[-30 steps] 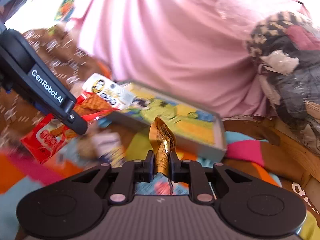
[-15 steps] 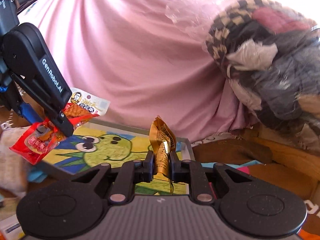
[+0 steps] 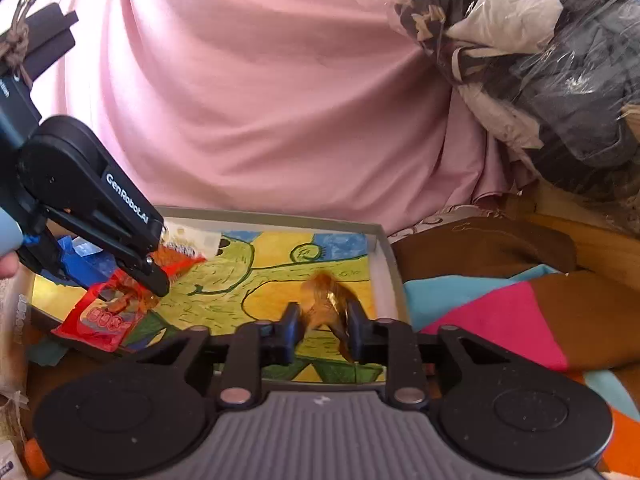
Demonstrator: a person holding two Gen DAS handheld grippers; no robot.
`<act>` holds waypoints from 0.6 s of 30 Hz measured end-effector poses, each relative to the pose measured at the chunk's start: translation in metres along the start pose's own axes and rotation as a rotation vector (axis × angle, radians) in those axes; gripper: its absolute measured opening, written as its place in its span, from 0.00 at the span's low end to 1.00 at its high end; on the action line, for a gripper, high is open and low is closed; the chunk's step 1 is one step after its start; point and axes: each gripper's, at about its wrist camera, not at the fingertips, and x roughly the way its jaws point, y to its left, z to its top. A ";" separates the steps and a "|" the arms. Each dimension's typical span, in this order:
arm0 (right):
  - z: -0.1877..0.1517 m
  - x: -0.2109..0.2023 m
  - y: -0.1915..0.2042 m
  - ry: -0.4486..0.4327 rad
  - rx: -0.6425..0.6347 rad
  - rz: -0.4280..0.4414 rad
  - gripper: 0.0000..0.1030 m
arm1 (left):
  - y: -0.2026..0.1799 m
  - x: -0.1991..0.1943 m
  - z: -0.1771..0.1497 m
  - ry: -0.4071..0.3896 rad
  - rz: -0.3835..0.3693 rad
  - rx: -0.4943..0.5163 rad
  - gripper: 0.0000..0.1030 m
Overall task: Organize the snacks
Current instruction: 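Carry the red package into the gray tray with the left gripper while the right drops the gold package there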
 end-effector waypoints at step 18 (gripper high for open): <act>0.010 -0.026 0.005 -0.024 0.048 0.024 1.00 | 0.023 -0.057 -0.019 -0.141 -0.001 -0.002 0.94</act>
